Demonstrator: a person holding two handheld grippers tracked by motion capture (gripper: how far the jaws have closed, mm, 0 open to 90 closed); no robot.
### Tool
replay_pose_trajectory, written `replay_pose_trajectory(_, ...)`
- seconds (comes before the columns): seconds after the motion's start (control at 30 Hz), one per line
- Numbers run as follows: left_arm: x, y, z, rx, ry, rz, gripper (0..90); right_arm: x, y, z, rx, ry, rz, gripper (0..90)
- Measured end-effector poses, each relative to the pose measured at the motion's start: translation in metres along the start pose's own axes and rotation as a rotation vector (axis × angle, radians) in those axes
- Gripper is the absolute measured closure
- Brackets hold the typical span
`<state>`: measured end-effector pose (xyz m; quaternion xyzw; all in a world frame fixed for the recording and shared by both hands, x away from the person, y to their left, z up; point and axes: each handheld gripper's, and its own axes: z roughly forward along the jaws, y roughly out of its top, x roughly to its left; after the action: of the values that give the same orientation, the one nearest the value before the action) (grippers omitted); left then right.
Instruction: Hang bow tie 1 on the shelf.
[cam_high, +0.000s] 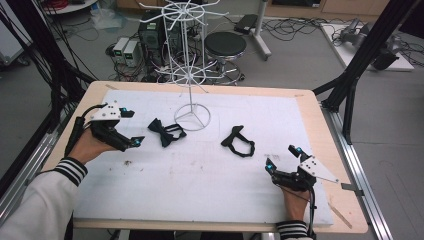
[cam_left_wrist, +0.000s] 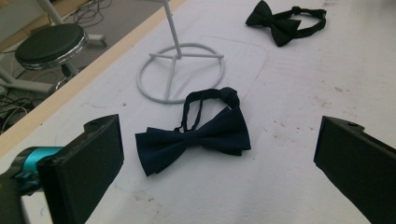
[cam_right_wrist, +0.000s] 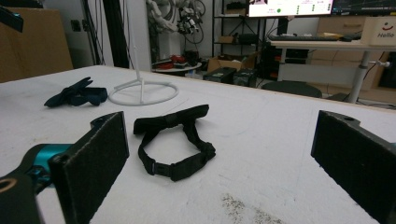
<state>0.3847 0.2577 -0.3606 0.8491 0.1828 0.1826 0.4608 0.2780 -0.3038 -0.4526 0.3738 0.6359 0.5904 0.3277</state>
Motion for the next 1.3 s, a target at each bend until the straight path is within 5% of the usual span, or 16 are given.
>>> replay_pose_trajectory(0.6, 0.014, 0.012, 0.046, 0.173, -0.094, 0.09, 2.0, 0.0, 0.0, 0.0, -0.001, 0.001, -0.001, 3.3)
replay_pose_trajectory(0.7, 0.017, 0.013, 0.051, 0.197, -0.119, 0.122, 10.4, 0.0, 0.0, 0.0, -0.001, 0.001, 0.0, 3.3)
replay_pose_trajectory(0.8, 0.018, 0.012, 0.055, 0.183, -0.118, 0.113, 11.1, 0.0, 0.0, 0.0, -0.001, 0.0, 0.0, 3.3)
replay_pose_trajectory(1.0, 0.023, 0.006, 0.064, 0.231, -0.116, 0.119, 11.3, 0.0, 0.0, 0.0, 0.001, 0.001, 0.006, 3.3)
replay_pose_trajectory(1.3, 0.024, 0.013, 0.078, 0.297, -0.142, 0.188, 13.9, 0.0, 0.0, 0.0, 0.003, 0.0, 0.011, 3.3)
